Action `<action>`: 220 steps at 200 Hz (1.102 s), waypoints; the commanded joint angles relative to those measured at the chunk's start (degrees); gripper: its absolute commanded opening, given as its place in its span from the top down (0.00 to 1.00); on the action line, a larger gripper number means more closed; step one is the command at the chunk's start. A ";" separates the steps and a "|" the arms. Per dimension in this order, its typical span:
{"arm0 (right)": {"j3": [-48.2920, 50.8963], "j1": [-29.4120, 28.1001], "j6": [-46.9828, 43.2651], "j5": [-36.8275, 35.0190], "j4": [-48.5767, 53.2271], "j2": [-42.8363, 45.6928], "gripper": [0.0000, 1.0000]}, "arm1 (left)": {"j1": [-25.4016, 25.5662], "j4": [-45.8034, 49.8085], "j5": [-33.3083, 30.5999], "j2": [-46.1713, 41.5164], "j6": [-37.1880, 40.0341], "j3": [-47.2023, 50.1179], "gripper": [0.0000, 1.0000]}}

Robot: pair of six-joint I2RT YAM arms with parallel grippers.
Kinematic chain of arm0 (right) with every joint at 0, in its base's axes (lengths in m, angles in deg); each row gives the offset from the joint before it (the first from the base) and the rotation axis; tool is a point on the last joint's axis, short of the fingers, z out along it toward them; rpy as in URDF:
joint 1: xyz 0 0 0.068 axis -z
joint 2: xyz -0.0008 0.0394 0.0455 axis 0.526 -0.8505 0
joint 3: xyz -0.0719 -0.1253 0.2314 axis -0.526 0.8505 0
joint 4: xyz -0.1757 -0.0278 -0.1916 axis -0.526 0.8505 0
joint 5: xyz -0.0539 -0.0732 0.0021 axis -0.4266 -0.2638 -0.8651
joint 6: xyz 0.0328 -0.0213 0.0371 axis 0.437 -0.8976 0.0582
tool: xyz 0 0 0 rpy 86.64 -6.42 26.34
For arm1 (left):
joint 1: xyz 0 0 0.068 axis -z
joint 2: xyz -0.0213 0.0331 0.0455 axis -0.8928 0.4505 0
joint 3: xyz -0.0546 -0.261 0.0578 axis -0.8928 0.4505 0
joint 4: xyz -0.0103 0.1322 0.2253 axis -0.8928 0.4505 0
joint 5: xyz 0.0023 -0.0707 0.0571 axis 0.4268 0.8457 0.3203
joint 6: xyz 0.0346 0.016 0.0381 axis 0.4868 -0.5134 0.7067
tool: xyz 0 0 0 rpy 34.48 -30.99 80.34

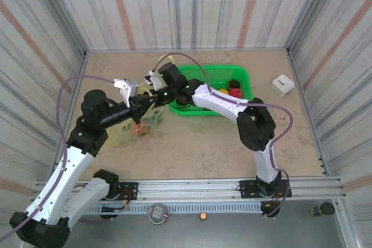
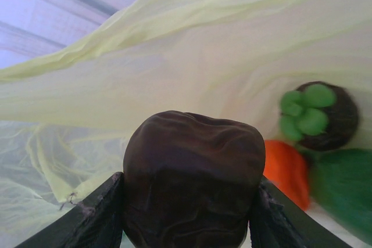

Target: Place the fake fruits into the plastic bag and tie a complex knot

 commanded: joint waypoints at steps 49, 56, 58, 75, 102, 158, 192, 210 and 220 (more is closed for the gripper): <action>-1.65 -0.11 -2.01 1.95 2.99 -0.31 0.28 | 0.47 -0.23 0.13 -0.56 1.07 0.49 1.00; -0.62 0.35 -1.93 1.90 2.46 0.58 0.32 | 0.46 -0.19 0.15 -0.63 1.00 0.44 1.00; -0.35 0.53 -1.87 1.85 2.37 0.91 0.33 | 0.41 -0.19 0.15 -0.66 1.01 0.45 1.00; 1.93 1.74 -1.73 1.47 1.36 3.08 0.47 | 0.47 -0.11 0.15 -0.59 1.12 0.49 1.00; 4.38 3.43 -2.15 0.74 0.66 6.53 0.62 | 0.52 -0.13 0.02 -0.59 1.09 0.49 1.00; 8.06 7.40 -3.22 -1.96 1.93 13.85 0.64 | 0.45 1.53 -3.26 -0.08 0.99 0.13 1.00; 11.30 10.68 -3.35 -3.28 2.62 18.36 0.63 | 0.39 2.97 -5.73 0.10 1.16 -0.22 1.00; 13.63 12.66 -2.99 -3.91 2.54 20.83 0.63 | 0.39 3.30 -6.20 -0.07 1.35 -0.31 1.00; 15.30 13.68 -2.88 -5.21 2.77 22.13 0.63 | 0.39 3.32 -6.43 -0.07 1.42 -0.31 1.00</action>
